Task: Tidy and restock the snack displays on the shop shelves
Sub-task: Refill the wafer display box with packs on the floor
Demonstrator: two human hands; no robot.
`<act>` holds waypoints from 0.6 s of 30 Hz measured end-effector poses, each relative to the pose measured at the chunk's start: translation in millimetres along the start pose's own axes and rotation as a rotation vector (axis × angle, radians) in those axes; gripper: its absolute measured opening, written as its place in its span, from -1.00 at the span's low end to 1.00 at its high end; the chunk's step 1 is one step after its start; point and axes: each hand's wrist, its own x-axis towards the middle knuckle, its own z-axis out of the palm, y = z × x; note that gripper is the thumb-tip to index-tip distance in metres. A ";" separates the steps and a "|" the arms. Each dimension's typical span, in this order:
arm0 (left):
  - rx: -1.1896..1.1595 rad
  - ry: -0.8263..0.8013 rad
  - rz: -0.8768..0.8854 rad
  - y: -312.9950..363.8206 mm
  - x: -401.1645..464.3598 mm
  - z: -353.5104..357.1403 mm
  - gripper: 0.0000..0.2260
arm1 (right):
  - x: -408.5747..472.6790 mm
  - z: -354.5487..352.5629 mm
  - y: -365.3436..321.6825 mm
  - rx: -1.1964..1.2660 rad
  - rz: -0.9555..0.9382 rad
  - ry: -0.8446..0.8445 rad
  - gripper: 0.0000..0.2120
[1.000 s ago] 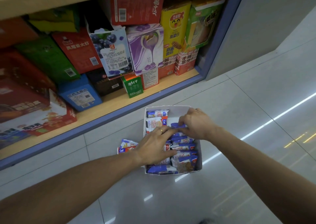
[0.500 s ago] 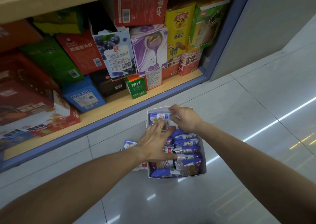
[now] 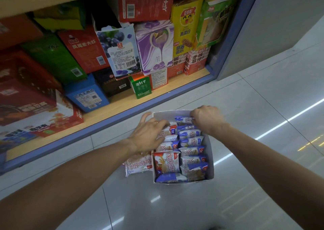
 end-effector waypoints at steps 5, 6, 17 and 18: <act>0.110 -0.033 0.050 -8.3 2.7 -11.4 -0.66 | -25.8 -0.4 -16.6 0.075 0.015 0.295 -0.73; 0.119 -0.031 0.060 -8.5 2.6 -12.1 -0.65 | -32.5 -3.6 -25.8 0.156 -0.038 0.341 -0.72; 0.125 0.027 0.024 -5.3 10.8 -16.4 -0.80 | -36.7 18.1 -69.4 0.337 -0.343 -0.053 -0.79; 0.105 0.073 0.008 -7.1 13.0 -16.6 -0.81 | -37.7 16.4 -66.0 0.370 -0.347 -0.053 -0.83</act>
